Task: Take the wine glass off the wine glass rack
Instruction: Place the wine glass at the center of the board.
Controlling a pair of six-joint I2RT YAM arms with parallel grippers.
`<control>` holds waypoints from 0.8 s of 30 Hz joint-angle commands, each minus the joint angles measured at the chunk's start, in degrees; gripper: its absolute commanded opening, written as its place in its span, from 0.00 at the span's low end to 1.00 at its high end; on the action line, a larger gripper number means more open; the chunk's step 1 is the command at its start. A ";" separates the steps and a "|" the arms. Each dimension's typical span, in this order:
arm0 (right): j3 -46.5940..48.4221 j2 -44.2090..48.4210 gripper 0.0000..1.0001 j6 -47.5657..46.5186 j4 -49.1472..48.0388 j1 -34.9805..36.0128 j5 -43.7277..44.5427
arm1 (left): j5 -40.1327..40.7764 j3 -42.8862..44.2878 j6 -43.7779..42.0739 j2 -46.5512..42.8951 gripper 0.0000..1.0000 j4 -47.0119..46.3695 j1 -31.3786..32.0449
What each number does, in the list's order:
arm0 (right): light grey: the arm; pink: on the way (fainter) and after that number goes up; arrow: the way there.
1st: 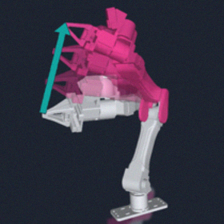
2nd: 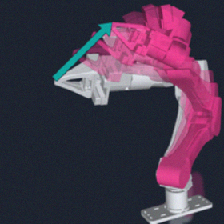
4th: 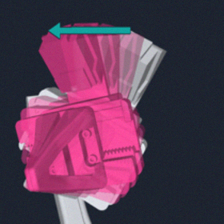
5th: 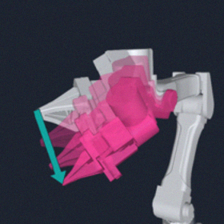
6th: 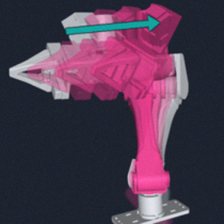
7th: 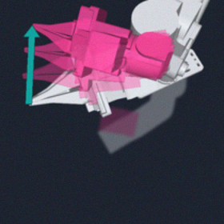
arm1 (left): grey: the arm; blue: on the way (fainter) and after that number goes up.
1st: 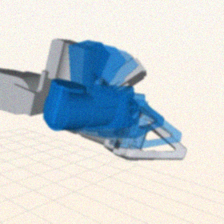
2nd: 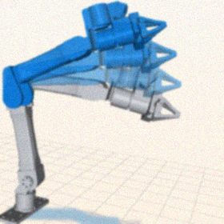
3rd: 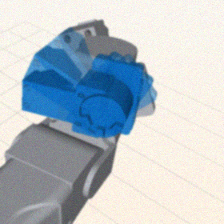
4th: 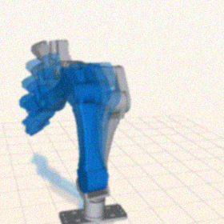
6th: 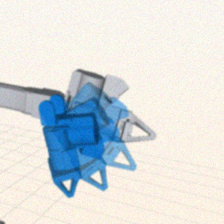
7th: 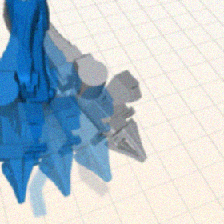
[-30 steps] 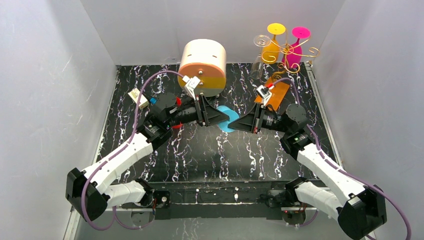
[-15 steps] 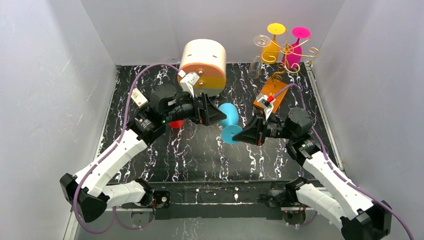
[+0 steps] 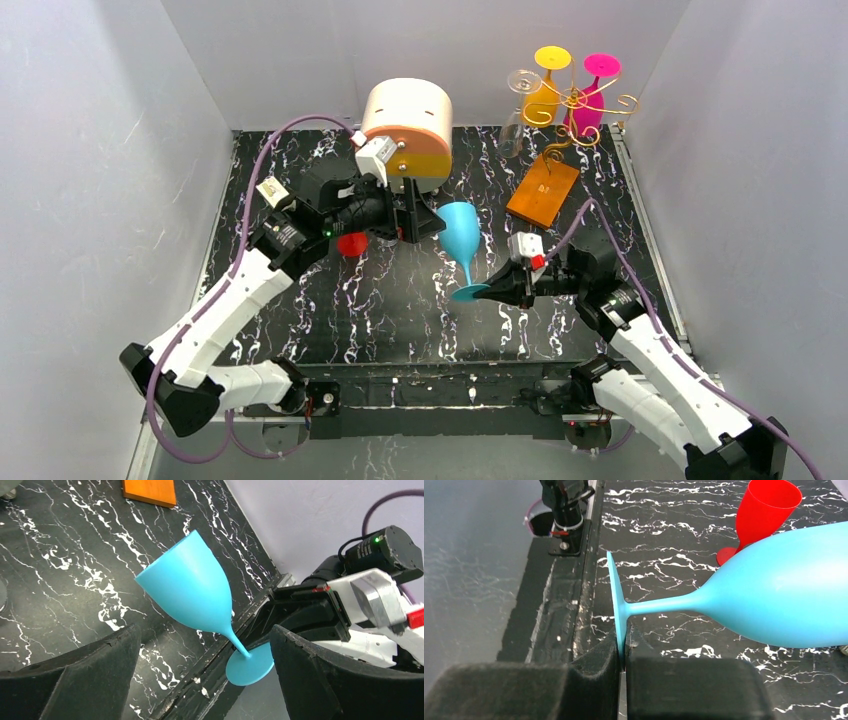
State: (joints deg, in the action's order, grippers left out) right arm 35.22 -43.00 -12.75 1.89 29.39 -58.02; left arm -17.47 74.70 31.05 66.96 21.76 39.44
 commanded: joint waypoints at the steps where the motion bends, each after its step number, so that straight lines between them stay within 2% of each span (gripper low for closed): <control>1: -0.35 1.21 0.01 -14.01 2.28 0.41 -1.53 | 1.30 3.71 -1.54 1.99 0.98 5.75 -1.74; 5: -0.64 2.35 0.01 -18.21 3.70 0.41 -2.47 | -2.20 3.28 2.11 2.56 0.98 4.86 -6.93; 9: -1.05 3.38 0.01 -20.95 4.85 0.38 -3.44 | -11.83 -0.24 12.14 3.05 0.98 -2.84 -13.96; 14: -1.09 4.10 0.01 -23.41 5.85 0.41 -3.70 | -17.71 -1.31 20.76 5.79 0.98 -11.93 -14.74; 16: -1.21 4.32 0.01 -23.90 5.32 0.41 -3.68 | -19.70 -1.33 21.81 7.22 0.98 -13.28 -14.74; 24: -1.02 5.62 0.01 -22.19 1.28 0.36 -8.26 | -20.86 -0.20 18.45 11.74 0.93 -6.41 -14.74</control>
State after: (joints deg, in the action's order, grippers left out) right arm 33.85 -38.65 -34.74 7.09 29.39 -62.15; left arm -34.28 74.26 49.98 77.93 12.93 24.60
